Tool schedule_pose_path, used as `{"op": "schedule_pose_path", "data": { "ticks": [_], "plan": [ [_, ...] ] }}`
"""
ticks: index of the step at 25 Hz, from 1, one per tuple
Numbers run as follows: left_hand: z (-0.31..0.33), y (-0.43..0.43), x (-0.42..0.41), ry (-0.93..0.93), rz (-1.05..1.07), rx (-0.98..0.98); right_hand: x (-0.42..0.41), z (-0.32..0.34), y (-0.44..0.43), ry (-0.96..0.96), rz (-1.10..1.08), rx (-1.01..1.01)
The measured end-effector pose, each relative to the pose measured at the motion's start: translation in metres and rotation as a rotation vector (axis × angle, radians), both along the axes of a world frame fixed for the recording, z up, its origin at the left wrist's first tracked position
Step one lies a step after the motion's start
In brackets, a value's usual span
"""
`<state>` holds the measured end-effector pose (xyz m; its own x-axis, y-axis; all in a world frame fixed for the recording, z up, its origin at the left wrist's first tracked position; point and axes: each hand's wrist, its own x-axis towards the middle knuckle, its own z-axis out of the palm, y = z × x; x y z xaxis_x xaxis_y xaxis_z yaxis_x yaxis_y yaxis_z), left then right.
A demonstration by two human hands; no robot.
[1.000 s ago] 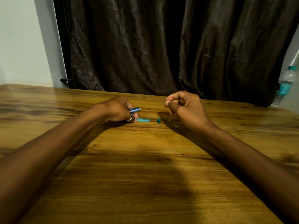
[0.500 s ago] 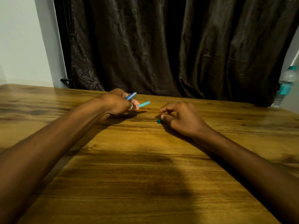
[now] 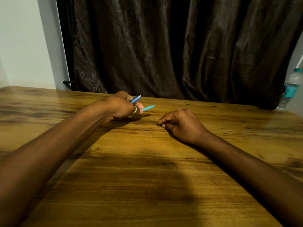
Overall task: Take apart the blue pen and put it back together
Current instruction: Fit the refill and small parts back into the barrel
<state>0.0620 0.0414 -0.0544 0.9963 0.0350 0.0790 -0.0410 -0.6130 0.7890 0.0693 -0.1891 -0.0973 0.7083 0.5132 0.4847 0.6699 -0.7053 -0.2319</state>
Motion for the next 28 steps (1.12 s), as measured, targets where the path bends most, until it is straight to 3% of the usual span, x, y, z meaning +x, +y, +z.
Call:
{"op": "schedule_pose_path", "data": {
  "ticks": [2,7,13,20,28],
  "plan": [
    [-0.001,-0.001,-0.001,-0.006,-0.011,-0.029,0.001,0.002,0.001,0.020,-0.024,0.063],
    [0.002,-0.008,-0.009,-0.012,-0.076,-0.029,0.003,0.012,0.002,0.218,-0.108,0.657],
    [0.002,-0.024,-0.016,-0.018,-0.142,-0.071,-0.004,0.022,0.004,0.545,0.021,1.095],
    [0.004,-0.025,-0.020,-0.007,-0.159,-0.160,-0.006,0.023,0.006,0.613,0.065,1.162],
    [0.003,-0.026,-0.018,-0.029,-0.182,-0.128,-0.010,0.025,0.006,0.566,0.021,1.067]
  ]
}}
